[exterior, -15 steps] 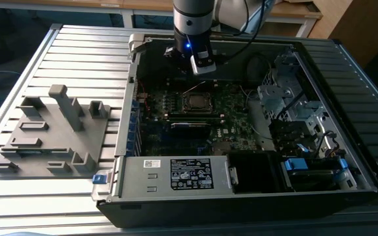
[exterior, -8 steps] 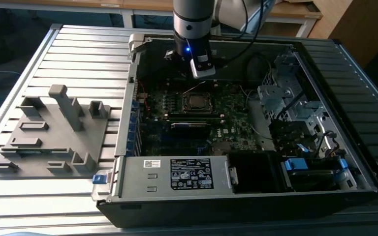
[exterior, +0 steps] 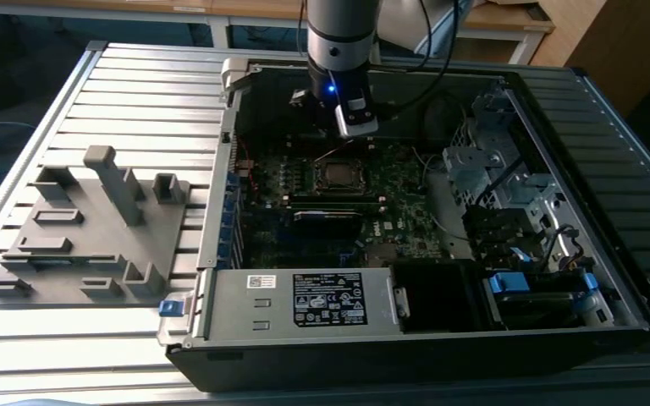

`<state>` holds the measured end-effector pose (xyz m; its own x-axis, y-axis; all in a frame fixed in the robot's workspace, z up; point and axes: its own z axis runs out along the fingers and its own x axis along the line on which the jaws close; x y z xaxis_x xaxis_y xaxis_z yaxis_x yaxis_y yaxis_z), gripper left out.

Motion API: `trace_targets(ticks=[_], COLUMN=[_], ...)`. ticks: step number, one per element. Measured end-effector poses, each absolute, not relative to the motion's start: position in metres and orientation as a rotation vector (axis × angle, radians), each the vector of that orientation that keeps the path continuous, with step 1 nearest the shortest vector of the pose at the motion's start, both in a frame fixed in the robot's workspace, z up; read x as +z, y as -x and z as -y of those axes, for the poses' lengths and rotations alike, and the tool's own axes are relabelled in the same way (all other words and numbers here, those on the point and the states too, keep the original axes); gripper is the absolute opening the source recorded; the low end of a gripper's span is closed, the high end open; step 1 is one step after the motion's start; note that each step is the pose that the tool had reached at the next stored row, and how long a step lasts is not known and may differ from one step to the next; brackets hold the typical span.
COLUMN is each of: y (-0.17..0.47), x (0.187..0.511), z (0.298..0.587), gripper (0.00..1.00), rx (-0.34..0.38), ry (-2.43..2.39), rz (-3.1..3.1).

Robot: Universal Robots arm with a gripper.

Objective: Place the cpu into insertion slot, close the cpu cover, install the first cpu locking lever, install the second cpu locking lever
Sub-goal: 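Install the first cpu locking lever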

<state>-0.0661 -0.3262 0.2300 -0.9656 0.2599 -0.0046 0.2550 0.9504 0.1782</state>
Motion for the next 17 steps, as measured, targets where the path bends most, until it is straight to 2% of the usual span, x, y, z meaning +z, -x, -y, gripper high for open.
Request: trace_targets(ticks=[17], y=[0.0595], x=[0.2207], z=[0.3252], gripper=[0.10], rx=[0.285], ry=[-0.405], rz=[-3.075])
